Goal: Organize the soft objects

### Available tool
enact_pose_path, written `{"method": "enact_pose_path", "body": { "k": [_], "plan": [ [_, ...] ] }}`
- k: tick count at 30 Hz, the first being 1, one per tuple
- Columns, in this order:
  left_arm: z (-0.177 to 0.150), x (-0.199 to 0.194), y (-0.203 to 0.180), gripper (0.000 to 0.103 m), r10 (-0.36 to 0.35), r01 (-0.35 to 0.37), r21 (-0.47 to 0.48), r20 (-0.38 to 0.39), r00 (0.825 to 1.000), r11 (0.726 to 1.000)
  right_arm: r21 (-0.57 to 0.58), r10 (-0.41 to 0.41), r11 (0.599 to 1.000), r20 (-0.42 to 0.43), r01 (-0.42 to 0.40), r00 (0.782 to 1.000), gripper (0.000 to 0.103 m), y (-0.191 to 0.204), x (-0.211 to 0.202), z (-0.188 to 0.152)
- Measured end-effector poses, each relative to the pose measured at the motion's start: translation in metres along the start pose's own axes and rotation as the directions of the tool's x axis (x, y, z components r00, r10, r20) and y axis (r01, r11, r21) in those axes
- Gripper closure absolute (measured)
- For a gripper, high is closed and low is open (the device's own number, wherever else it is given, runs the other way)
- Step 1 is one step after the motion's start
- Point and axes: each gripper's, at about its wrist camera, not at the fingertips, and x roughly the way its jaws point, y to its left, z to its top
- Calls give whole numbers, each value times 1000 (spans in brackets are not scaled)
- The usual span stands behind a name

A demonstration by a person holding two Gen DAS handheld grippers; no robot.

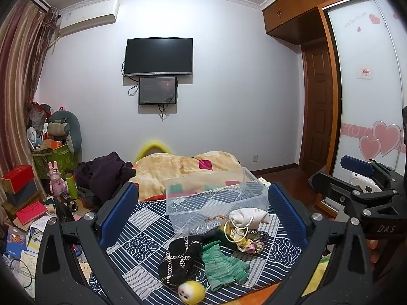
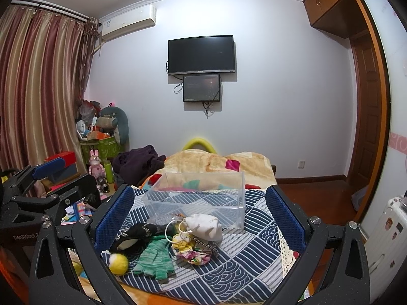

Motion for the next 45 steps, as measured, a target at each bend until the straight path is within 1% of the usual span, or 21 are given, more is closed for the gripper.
{"method": "enact_pose_path", "body": {
  "k": [7, 10, 13, 14, 19, 20, 22, 24, 26, 27, 28, 29, 32, 34, 35, 37, 40, 44, 45],
  "plan": [
    [0, -1, 0, 0, -1, 1, -1, -1, 1000, 1000, 2, 0, 1000, 2, 0, 1000, 0, -1, 0, 0],
    [0, 2, 1, 0, -6, 6, -5, -16, 1000, 1000, 0, -1, 1000, 2, 1, 1000, 0, -1, 0, -1],
    [-3, 13, 8, 0, -28, 26, -32, -61, 998, 999, -4, -6, 1000, -10, 6, 1000, 0, -2, 4, -4],
    [-5, 20, 11, 0, -41, 37, -48, -87, 995, 998, -5, -8, 1000, -16, 8, 1000, 0, -2, 7, -6],
    [-19, 51, 30, 0, -73, 51, -120, -193, 978, 991, 10, -13, 1000, -74, 14, 997, 0, -11, 26, -18],
    [-23, 60, 35, 1, -78, 47, -141, -219, 973, 989, 15, -10, 1000, -91, 12, 996, 0, -14, 31, -22],
    [-31, 73, 42, 16, -87, 45, -164, -259, 962, 985, 19, -11, 1000, -125, 13, 992, 0, -18, 41, -28],
    [-39, 87, 48, 21, -93, 39, -177, -307, 947, 983, 17, -11, 1000, -158, 14, 987, 1, -21, 51, -35],
    [-50, 101, 53, 22, -91, 29, -185, -339, 937, 982, 20, -6, 1000, -188, 10, 982, 4, -24, 62, -41],
    [-53, 107, 54, 23, -92, 27, -185, -354, 931, 982, 22, -1, 1000, -204, 6, 979, 8, -26, 67, -44],
    [-55, 112, 55, 25, -97, 30, -183, -367, 925, 983, 25, 4, 1000, -220, 2, 976, 12, -27, 73, -46],
    [-58, 119, 55, 25, -102, 36, -176, -381, 919, 984, 28, 9, 1000, -235, -3, 972, 14, -29, 79, -49],
    [-62, 137, 51, 28, -103, 44, -151, -407, 908, 988, 36, 25, 999, -264, -16, 964, 22, -32, 92, -52],
    [-65, 150, 48, 31, -114, 56, -144, -432, 895, 988, 46, 42, 998, -283, -30, 958, 29, -34, 102, -55],
    [-67, 156, 47, 32, -122, 65, -140, -446, 887, 988, 53, 48, 998, -291, -35, 955, 30, -35, 106, -56],
    [-72, 172, 44, 34, -138, 85, -131, -482, 865, 988, 68, 64, 997, -311, -45, 948, 35, -37, 115, -59],
    [-79, 191, 38, 34, -158, 108, -124, -528, 834, 986, 81, 83, 995, -340, -59, 937, 37, -39, 126, -64],
    [-87, 214, 36, 34, -178, 125, -130, -574, 799, 984, 98, 115, 992, -379, -84, 918, 42, -34, 140, -70],
    [-89, 217, 35, 37, -183, 129, -134, -578, 795, 983, 103, 123, 991, -386, -89, 914, 48, -33, 142, -72]
  ]
}}
